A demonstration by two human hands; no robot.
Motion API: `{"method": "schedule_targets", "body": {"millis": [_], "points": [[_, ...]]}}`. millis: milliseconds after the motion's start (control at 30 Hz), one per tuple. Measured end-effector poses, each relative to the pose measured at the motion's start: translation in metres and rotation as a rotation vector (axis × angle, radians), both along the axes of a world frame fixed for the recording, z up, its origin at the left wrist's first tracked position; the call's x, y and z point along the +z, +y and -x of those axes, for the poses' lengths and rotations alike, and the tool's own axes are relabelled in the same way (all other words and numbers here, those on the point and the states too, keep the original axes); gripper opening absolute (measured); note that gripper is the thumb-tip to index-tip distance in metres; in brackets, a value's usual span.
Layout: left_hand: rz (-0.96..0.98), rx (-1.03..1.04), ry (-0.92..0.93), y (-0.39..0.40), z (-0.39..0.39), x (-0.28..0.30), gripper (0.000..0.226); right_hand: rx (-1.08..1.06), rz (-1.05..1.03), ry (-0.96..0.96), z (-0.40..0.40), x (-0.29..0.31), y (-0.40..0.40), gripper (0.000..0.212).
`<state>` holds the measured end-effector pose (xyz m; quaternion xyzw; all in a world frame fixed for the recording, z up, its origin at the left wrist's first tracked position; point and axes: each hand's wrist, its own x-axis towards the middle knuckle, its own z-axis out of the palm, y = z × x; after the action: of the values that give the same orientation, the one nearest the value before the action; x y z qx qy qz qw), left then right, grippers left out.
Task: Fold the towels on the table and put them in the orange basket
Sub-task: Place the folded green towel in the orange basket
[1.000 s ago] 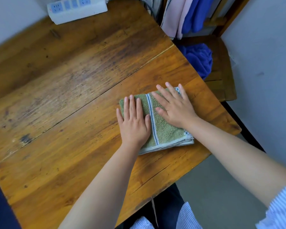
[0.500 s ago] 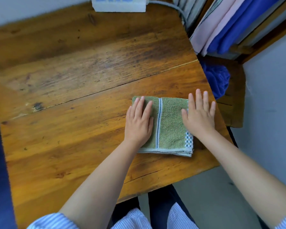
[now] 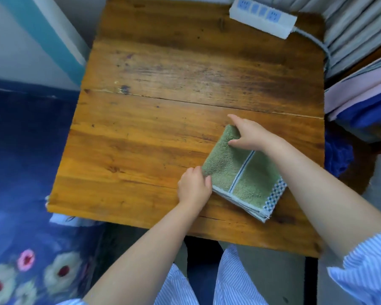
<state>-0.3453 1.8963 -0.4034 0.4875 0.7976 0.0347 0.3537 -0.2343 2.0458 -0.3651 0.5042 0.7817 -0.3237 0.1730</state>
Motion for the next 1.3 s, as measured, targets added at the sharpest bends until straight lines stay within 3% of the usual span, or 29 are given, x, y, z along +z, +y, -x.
{"method": "schedule_targets", "body": {"millis": [100,233,400,600,767,933,1300], "points": [[0.092,0.074,-0.075,0.011,0.001,0.001,0.031,0.051,0.031,-0.087,0.009,0.004,0.008,0.075],[0.159,0.159,-0.153,0.009,0.013,0.007,0.026,0.139,0.024,-0.125,0.020,0.015,0.006,0.055],[0.013,0.227,-0.034,-0.023,0.064,0.038,0.032,0.361,0.015,-0.049,0.062,0.054,-0.013,0.025],[-0.141,0.399,0.059,-0.098,0.154,0.087,0.030,0.571,-0.104,0.193,0.151,0.095,-0.067,0.033],[-0.258,0.647,0.252,-0.224,0.225,0.131,0.030,0.807,-0.196,0.411,0.247,0.127,-0.173,0.033],[-0.372,0.954,0.224,-0.368,0.263,0.168,0.028,1.005,-0.217,0.558,0.314,0.152,-0.300,0.030],[-0.455,1.266,0.402,-0.612,0.278,0.207,0.019,1.312,-0.113,0.597,0.408,0.182,-0.533,0.037]]}}
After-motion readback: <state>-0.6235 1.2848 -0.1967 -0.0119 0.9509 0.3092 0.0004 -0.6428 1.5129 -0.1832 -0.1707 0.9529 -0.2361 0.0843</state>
